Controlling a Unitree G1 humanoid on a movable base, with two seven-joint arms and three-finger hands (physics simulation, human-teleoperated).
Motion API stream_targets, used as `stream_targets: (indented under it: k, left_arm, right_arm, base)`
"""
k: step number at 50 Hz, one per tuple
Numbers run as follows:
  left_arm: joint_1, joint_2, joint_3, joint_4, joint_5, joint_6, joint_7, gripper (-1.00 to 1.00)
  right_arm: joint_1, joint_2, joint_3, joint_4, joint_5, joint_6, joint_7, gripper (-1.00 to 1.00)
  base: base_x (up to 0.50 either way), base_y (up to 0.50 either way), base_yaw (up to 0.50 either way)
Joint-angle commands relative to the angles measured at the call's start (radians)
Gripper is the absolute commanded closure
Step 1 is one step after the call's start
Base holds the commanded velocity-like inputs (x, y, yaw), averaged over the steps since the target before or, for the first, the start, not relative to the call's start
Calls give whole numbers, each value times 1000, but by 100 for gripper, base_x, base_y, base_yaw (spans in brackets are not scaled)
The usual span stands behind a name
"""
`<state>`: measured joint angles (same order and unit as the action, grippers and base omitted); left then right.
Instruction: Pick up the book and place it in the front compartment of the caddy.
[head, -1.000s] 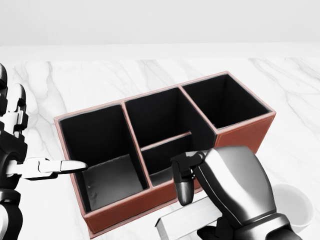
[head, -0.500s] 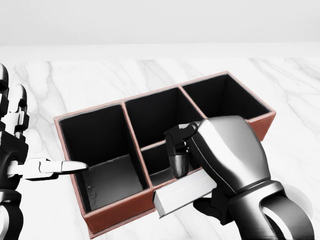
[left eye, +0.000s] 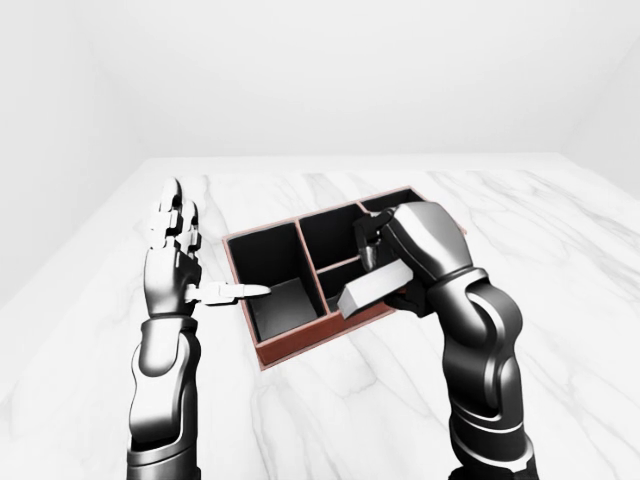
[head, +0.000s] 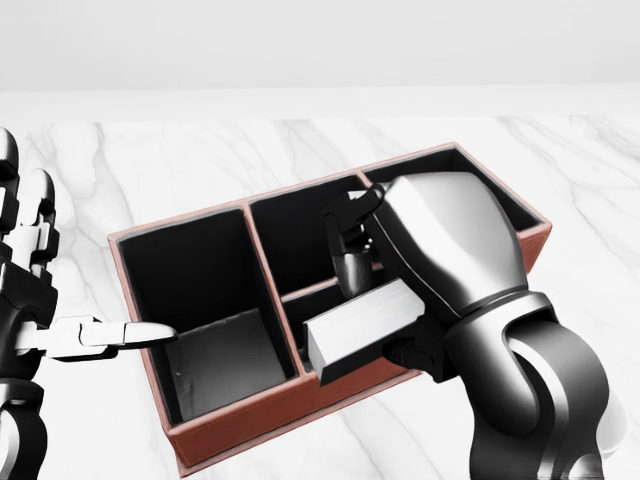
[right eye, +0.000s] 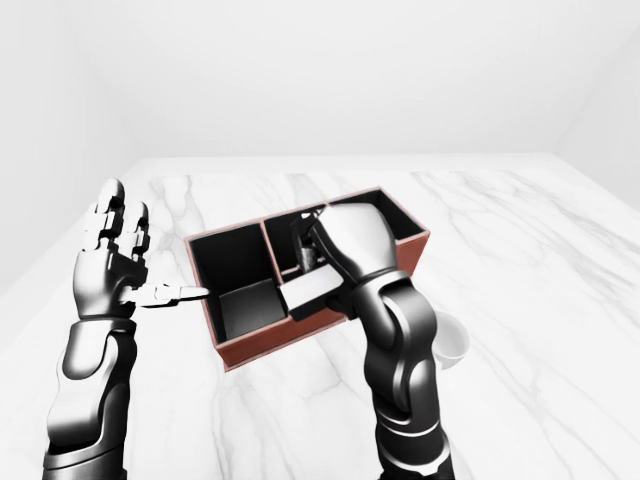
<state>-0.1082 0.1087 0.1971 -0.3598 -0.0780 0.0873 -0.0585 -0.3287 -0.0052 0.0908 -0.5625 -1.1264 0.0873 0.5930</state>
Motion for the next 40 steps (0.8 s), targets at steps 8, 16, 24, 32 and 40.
stream_targets:
  k: [8,16,24,32,40]
  left_arm:
    - [0,1,2,2,-2,0,0,-100]
    - [2,0,0,-2,-1,0,-1,-100]
    - [2,-1,-2,0,0,0,1,-100]
    - [0,-1,-1,4,0,0,0,-100]
    - [-1,0,-2,8,0,0,0,-100]
  right_arm:
    - [-125,-10,-23,98,6,0,-40,100]
    - [-145,-12,-22,140,8,0,-64,100]
    - [-181,-10,-23,184,11,0,-80,100]
    - [-221,-14,-26,247,18,0,-108,100]
    - [-252,-18,-27,290,20,0,-121,100]
  base:
    - [0,0,0]
    - [0,0,0]
    - [0,0,0]
    - [0,0,0]
    - [0,0,0]
